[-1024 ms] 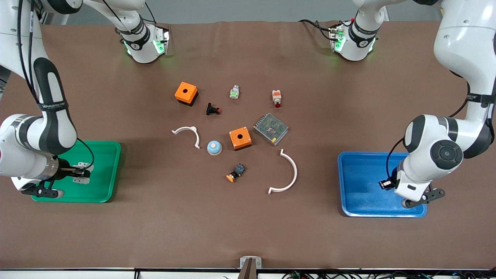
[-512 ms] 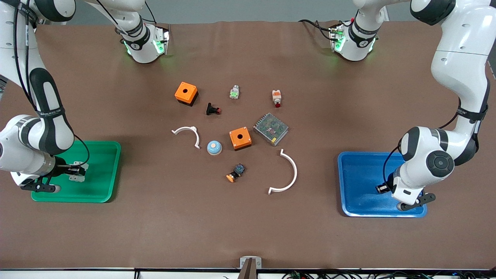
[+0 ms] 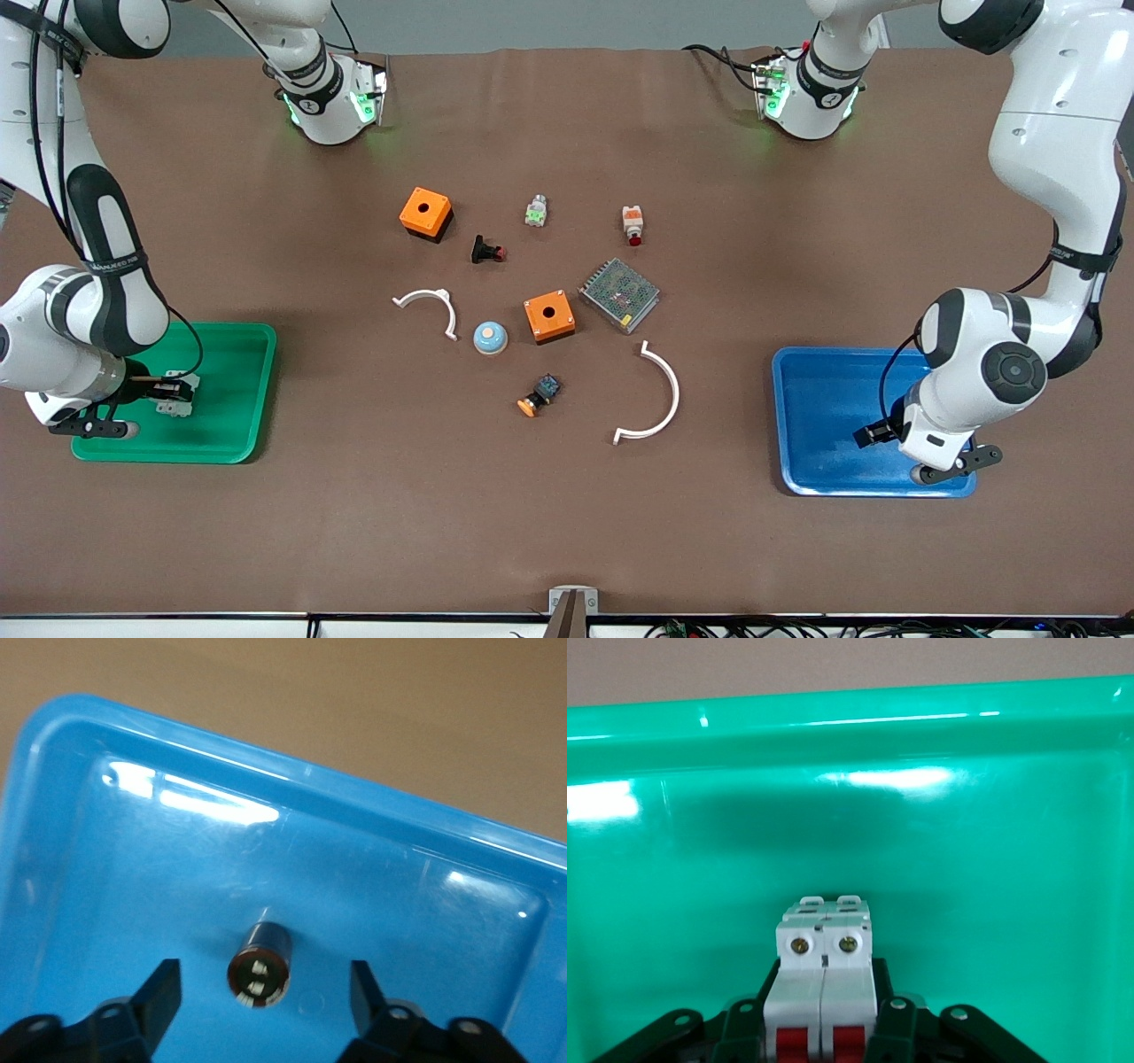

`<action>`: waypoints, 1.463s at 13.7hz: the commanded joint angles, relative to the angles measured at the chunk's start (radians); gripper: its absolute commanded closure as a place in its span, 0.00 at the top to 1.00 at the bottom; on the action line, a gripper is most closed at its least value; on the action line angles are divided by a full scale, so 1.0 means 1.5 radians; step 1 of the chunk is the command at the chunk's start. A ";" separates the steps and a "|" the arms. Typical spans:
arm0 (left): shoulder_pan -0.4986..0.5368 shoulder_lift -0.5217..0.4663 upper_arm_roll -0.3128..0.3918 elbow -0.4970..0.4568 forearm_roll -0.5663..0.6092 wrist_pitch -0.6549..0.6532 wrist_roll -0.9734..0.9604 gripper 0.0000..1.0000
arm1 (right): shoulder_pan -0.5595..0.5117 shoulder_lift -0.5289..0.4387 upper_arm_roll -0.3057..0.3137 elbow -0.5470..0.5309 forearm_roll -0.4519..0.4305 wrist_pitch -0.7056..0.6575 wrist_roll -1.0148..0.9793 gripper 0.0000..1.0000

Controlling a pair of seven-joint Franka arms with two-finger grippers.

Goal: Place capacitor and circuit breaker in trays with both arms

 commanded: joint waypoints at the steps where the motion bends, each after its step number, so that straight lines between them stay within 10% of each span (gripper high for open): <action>1: 0.001 -0.092 -0.012 -0.011 0.010 -0.083 0.018 1.00 | -0.012 -0.008 0.015 0.006 -0.013 -0.004 -0.005 1.00; 9: 0.012 -0.352 -0.018 0.023 -0.128 -0.358 0.238 1.00 | 0.042 -0.048 0.017 0.220 -0.028 -0.331 0.021 1.00; 15: 0.038 -0.433 -0.010 0.043 -0.200 -0.445 0.306 1.00 | 0.110 -0.172 0.023 0.224 -0.013 -0.494 0.121 1.00; 20: -0.123 -0.474 0.127 0.034 -0.222 -0.537 0.304 1.00 | 0.154 -0.245 0.027 0.227 0.030 -0.553 0.130 1.00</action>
